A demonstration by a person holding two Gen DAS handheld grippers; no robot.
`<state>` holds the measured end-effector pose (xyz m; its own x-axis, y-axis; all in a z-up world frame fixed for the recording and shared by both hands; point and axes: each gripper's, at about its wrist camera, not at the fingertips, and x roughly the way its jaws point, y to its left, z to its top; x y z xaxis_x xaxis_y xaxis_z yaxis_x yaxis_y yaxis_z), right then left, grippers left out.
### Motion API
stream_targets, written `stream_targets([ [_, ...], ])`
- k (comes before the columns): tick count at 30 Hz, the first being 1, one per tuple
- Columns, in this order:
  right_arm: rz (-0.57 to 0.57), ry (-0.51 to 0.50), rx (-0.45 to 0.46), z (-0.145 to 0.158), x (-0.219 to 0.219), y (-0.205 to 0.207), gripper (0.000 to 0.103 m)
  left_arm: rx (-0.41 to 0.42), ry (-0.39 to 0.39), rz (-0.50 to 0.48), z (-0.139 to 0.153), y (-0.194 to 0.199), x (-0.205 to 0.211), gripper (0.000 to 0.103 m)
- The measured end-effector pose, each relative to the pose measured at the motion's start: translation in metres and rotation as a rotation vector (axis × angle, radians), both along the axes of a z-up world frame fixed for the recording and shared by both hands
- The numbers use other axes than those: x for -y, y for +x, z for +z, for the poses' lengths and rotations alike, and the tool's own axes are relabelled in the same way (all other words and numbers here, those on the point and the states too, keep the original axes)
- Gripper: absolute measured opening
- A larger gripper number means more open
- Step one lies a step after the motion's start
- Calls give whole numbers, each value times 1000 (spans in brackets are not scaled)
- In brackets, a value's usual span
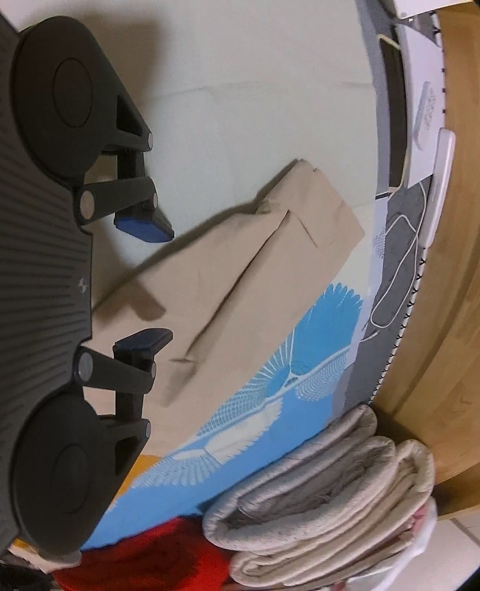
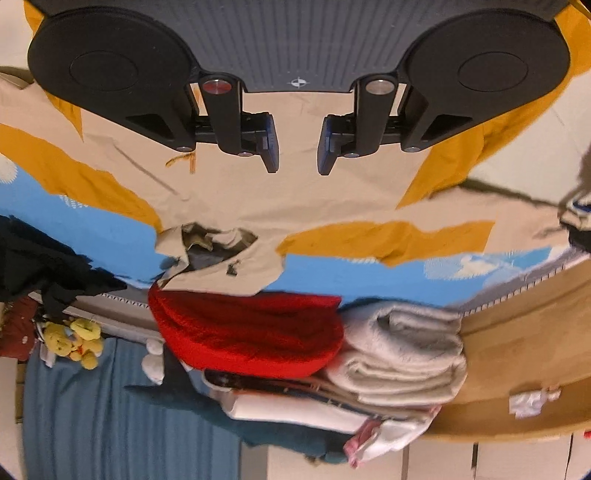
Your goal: Fold large clothes
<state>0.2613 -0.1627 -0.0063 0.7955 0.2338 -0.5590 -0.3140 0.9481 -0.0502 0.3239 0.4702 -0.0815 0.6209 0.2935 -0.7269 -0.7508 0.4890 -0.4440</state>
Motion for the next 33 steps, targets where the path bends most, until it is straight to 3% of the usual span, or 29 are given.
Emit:
stream_targets([
  [2, -1, -7, -18, -2, -1, 1, 24, -15, 16, -10, -1, 6, 2, 13],
  [3, -3, -7, -24, -3, -1, 1, 24, -30, 36, -16, -1, 7, 4, 7],
  [6, -8, -1, -30, -1, 3, 1, 24, -55, 154, -4, 14, 13, 18, 0],
  [8, -10, 6, -31, 1, 6, 1, 24, -48, 289, -29, 36, 26, 43, 0],
  [11, -11, 27, -22, 9, 10, -1, 21, 43, 402, -125, 82, 44, 104, 0],
  [13, -12, 35, -8, 16, 13, -4, 7, 138, 432, -260, 113, 54, 169, 0],
  [16, -32, 40, 7, 24, 18, -9, 7, 274, 481, -524, 147, 52, 283, 0],
  [19, -86, 37, -12, 27, 29, -13, 7, 364, 438, -858, 156, 36, 404, 0],
  [21, -133, 39, -32, 25, 39, -14, 7, 361, 334, -1113, 146, 27, 471, 6],
  [22, -157, 38, -43, 24, 44, -15, 8, 321, 286, -1247, 138, 25, 497, 20],
  [23, -185, 33, -59, 23, 50, -14, 9, 271, 289, -1343, 132, 21, 518, 30],
  [24, -205, 30, -72, 22, 55, -13, 9, 234, 368, -1376, 129, 11, 534, 30],
  [26, -240, 35, -95, 23, 66, -11, 11, 218, 464, -1338, 136, -3, 535, 30],
  [28, -277, 53, -102, 27, 76, -8, 11, 212, 403, -1209, 153, -7, 505, 30],
  [30, -313, 96, -102, 35, 88, -6, 11, 152, 347, -1034, 165, -4, 473, 30],
  [33, -330, 139, -79, 42, 97, -3, 11, 91, 379, -896, 172, -6, 446, 31],
])
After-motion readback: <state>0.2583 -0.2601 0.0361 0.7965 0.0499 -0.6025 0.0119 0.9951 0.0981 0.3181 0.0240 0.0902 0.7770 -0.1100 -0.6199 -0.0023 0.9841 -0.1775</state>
